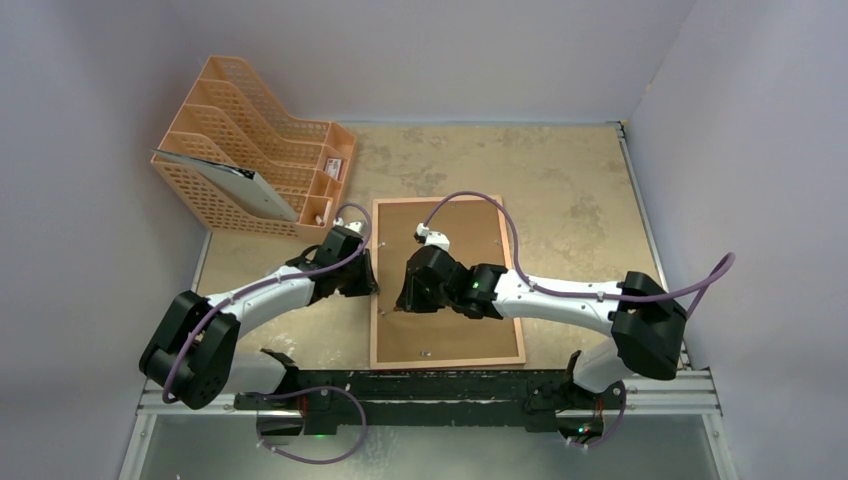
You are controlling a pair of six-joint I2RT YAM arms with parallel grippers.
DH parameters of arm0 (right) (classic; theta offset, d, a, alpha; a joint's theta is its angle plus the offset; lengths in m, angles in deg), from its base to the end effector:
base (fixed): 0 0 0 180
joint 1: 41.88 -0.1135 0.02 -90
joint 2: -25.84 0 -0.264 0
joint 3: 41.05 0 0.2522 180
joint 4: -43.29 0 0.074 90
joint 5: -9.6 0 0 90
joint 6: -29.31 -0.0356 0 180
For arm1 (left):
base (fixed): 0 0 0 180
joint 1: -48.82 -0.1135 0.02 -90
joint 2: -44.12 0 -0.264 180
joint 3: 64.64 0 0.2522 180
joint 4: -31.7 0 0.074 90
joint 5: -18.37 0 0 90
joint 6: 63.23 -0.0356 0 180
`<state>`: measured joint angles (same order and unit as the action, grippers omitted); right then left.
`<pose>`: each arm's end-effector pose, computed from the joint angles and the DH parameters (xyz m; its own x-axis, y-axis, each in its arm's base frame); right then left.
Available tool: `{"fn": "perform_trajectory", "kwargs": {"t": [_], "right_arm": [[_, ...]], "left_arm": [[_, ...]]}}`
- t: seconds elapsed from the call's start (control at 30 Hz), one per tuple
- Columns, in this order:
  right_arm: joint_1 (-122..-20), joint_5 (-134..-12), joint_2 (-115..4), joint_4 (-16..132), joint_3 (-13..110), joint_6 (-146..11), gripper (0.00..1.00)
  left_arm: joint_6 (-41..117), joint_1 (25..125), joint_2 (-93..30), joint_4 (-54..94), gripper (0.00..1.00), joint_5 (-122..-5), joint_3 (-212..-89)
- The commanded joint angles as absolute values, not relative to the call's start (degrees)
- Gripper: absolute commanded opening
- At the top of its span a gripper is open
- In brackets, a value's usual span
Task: Take the photo out of the frame
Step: Release the photo frame item from the photo frame.
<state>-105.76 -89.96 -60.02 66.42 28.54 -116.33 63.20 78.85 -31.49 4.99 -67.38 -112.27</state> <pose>0.1494 0.2913 0.2369 -0.8420 0.1319 -0.5231 -0.2371 0.7805 0.5784 0.2068 -0.1226 0.1615 -0.8868 -0.1714 -0.4291 0.0118 0.9199 -0.3919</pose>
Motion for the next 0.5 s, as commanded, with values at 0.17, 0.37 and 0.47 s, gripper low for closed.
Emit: {"fn": "perform_trajectory", "kwargs": {"t": [0.17,0.37,0.47], "right_arm": [[-106.1,-92.3,-58.9,66.9,30.7,-117.0,0.0],[-106.1,-90.9,-57.7,64.4,30.4,-115.1,0.0],[-106.1,-90.5,-56.7,63.9,29.9,-114.9,0.0]], "left_arm": [[63.3,78.8,-30.6,3.9,0.0,-66.8,-111.7],[63.3,78.9,-30.5,3.8,0.0,-66.9,-111.6],[63.4,78.9,-30.5,3.8,0.0,-66.9,-111.5]]}}
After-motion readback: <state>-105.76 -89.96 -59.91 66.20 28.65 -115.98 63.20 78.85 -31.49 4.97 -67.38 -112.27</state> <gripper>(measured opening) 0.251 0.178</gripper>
